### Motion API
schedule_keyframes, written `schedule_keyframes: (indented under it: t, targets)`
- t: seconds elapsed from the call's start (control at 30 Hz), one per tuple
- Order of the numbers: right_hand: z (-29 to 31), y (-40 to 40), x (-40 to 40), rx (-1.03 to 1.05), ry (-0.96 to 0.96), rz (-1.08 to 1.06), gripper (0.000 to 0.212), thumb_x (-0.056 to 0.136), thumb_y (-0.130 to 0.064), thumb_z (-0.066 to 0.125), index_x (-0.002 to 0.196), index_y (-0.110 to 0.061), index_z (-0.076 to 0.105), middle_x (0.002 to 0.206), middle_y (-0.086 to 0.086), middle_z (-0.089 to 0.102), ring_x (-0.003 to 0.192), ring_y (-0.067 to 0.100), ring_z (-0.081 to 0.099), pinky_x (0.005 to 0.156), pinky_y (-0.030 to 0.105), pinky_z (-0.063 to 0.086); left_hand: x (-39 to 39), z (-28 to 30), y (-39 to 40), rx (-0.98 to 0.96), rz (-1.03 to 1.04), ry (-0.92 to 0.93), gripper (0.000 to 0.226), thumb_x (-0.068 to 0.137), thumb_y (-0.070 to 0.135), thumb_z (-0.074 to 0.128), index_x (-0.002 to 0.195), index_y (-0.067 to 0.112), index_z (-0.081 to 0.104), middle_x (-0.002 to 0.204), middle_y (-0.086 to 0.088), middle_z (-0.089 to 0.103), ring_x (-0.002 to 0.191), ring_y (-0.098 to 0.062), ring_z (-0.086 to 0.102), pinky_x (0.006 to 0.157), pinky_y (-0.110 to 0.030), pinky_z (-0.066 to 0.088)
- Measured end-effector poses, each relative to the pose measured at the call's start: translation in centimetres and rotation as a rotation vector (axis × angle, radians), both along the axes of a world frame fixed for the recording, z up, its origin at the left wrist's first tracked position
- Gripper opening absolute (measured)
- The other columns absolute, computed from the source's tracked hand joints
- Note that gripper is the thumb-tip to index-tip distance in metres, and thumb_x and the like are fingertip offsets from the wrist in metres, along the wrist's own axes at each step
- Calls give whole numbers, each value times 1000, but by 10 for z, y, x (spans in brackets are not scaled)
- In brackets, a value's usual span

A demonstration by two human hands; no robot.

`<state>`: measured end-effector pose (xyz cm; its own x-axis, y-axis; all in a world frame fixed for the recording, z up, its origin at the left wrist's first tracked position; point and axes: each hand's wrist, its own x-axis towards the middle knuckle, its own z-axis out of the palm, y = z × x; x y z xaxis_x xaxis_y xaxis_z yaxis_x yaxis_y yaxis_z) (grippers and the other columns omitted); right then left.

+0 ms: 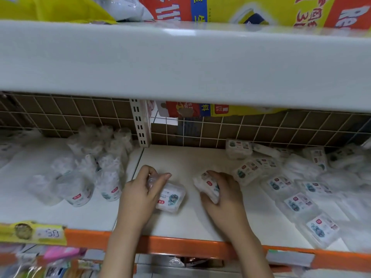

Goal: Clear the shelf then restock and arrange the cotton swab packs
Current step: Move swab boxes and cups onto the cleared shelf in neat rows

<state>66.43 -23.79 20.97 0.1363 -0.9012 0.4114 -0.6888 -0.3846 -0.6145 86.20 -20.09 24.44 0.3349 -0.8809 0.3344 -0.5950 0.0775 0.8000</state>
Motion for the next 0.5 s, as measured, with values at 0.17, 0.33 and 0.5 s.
schedule_keyframes:
  t: [0.17, 0.33, 0.5]
  targets:
    - [-1, 4, 0, -17, 15, 10, 51, 71, -28, 60, 120, -18, 56, 113, 5, 57, 99, 17, 45, 79, 32, 41, 4, 0, 7, -12, -70, -88, 29, 87, 58, 51, 95, 31, 51, 79, 9, 63, 71, 3, 58, 58, -8, 40]
    - [2, 7, 16, 10, 15, 36, 53, 70, -26, 61, 123, -19, 55, 118, 2, 54, 104, 21, 49, 84, 28, 38, 20, 3, 16, -17, -58, -37, 24, 81, 39, 61, 98, 25, 52, 84, 8, 62, 70, 0, 59, 60, -5, 39]
    - [17, 9, 54, -18, -13, 70, 54, 70, -26, 58, 123, -18, 55, 118, 2, 53, 106, 12, 42, 86, 23, 34, 58, 7, 20, -54, -87, -104, 33, 82, 23, 70, 106, 34, 49, 92, 11, 62, 67, -6, 58, 58, -8, 41]
